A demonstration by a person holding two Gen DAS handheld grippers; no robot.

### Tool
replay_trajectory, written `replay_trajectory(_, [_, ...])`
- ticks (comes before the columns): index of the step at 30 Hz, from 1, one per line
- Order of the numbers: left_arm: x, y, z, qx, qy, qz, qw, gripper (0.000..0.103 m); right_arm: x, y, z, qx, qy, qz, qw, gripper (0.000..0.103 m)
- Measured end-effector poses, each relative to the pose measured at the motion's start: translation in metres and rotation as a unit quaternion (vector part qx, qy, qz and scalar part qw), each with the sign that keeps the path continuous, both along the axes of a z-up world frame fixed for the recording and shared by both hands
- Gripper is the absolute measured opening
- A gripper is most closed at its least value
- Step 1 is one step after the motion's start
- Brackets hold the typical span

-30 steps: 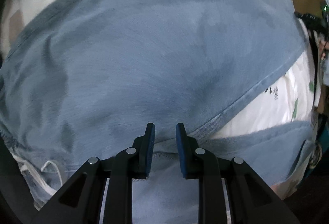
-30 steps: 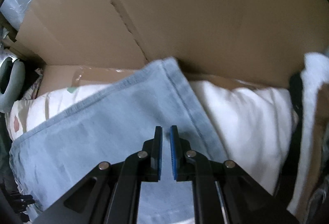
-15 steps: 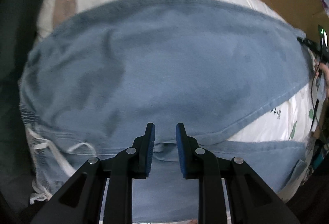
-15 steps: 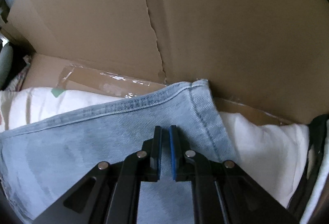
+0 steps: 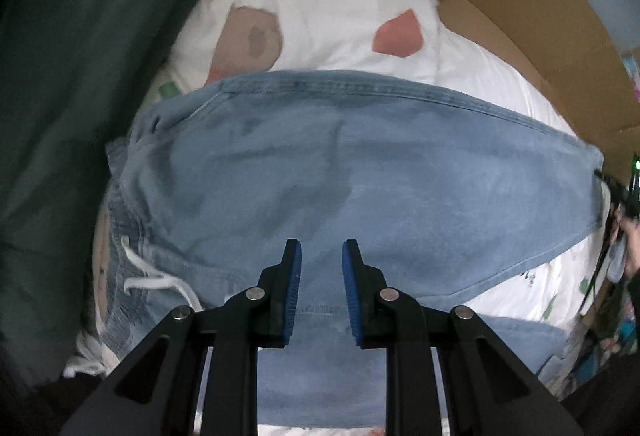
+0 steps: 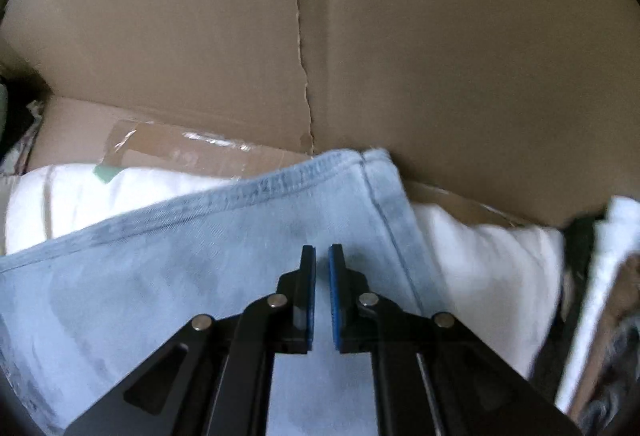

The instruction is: Fold clothes

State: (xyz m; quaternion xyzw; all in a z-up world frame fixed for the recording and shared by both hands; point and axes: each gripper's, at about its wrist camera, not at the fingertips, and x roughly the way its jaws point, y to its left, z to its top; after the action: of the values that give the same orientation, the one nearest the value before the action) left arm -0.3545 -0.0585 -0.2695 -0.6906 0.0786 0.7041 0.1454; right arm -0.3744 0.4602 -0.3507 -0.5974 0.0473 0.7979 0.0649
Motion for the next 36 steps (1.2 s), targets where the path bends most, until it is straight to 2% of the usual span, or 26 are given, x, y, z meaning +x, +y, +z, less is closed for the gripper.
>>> replay_trajectory(5, [0.001, -0.029, -0.014, -0.001, -0.016, 0.002, 0.9999, 0.021, 0.031, -0.009, 0.019, 0.004, -0.005, 0.038, 0.999, 0.006])
replay_trajectory(9, [0.006, -0.050, -0.040, 0.002, -0.017, 0.018, 0.9997, 0.021, 0.048, -0.014, 0.019, -0.004, 0.001, 0.045, 0.999, 0.007])
replay_trajectory(18, [0.028, -0.081, -0.082, -0.001, 0.014, 0.041, 0.9991, 0.021, 0.076, -0.025, 0.014, -0.013, 0.029, 0.086, 0.996, 0.007])
replay_trajectory(21, [0.048, -0.091, -0.087, 0.004, 0.015, 0.071, 0.9974, 0.021, 0.090, -0.024, 0.022, -0.013, 0.043, 0.099, 0.994, 0.007])
replay_trajectory(23, [0.065, -0.096, -0.081, 0.018, 0.017, 0.086, 0.9960, 0.021, 0.095, -0.026, 0.030, -0.016, 0.050, 0.102, 0.993, 0.007])
replay_trajectory(26, [0.091, -0.096, -0.065, 0.021, 0.020, 0.078, 0.9965, 0.021, 0.102, -0.028, 0.049, -0.026, 0.061, 0.110, 0.992, 0.008])
replay_trajectory(32, [0.141, -0.106, -0.015, 0.034, 0.010, 0.090, 0.9953, 0.021, 0.157, -0.014, 0.132, -0.046, 0.075, 0.130, 0.988, 0.020])
replay_trajectory(34, [0.151, -0.107, 0.005, 0.032, 0.016, 0.080, 0.9961, 0.021, 0.175, -0.008, 0.159, -0.045, 0.077, 0.140, 0.986, 0.025])
replay_trajectory(36, [0.160, -0.111, 0.027, 0.039, 0.025, 0.078, 0.9959, 0.021, 0.189, -0.004, 0.185, -0.040, 0.078, 0.153, 0.984, 0.026])
